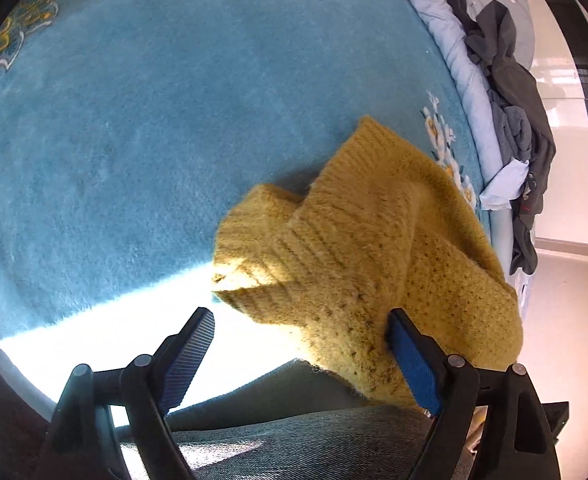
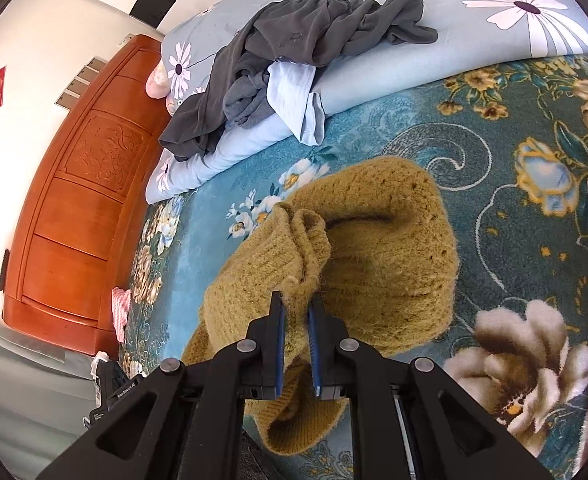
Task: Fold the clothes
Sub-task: 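Grasp the sweater with the left tool while the right tool holds another edge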
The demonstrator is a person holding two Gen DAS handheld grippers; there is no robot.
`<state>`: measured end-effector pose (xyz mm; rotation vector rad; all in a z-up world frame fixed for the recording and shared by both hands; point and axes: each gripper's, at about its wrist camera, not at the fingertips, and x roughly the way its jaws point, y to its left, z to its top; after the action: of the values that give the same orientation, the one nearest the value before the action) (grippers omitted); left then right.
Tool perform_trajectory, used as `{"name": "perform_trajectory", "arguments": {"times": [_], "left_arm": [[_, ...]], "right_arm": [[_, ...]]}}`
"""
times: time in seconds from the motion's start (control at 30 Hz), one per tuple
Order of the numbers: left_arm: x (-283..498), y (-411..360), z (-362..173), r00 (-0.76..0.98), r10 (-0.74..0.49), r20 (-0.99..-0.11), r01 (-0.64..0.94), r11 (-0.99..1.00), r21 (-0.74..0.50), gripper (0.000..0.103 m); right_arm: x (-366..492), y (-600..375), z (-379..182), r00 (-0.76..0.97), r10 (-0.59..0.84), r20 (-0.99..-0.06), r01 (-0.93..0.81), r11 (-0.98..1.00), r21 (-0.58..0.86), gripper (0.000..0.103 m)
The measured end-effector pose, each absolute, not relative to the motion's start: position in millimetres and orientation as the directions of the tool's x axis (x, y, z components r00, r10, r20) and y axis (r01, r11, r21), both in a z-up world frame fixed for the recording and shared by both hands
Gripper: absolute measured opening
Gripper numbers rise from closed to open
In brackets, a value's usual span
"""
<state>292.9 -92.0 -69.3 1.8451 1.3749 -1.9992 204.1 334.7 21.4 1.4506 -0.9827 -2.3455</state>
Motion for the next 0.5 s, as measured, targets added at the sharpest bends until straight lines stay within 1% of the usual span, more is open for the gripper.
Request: {"name": "perform_trajectory", "arguments": {"times": [0.17, 0.23, 0.37, 0.43, 0.5], "left_arm": [[299, -99, -82, -0.332, 0.594, -0.733, 0.625, -0.443, -0.643, 0.088], [296, -100, -81, -0.357, 0.618, -0.701, 0.609, -0.415, -0.676, 0.088], [283, -94, -73, -0.322, 0.611, -0.723, 0.578, -0.478, -0.661, 0.088], [279, -91, -70, -0.33, 0.617, -0.715, 0.563, -0.479, -0.673, 0.088], [279, -95, -68, -0.34, 0.634, -0.695, 0.558, -0.458, -0.692, 0.088]], "right_arm": [[208, 335, 14, -0.474, -0.51, -0.717, -0.173, -0.745, 0.644, 0.011], [210, 335, 8, -0.456, -0.521, -0.721, -0.192, -0.733, 0.652, 0.014], [213, 335, -1, -0.428, -0.533, -0.73, -0.225, -0.719, 0.657, 0.015], [215, 332, -6, -0.42, -0.547, -0.724, -0.239, -0.703, 0.669, 0.019], [218, 325, -12, -0.396, -0.591, -0.703, -0.24, -0.672, 0.701, 0.023]]}}
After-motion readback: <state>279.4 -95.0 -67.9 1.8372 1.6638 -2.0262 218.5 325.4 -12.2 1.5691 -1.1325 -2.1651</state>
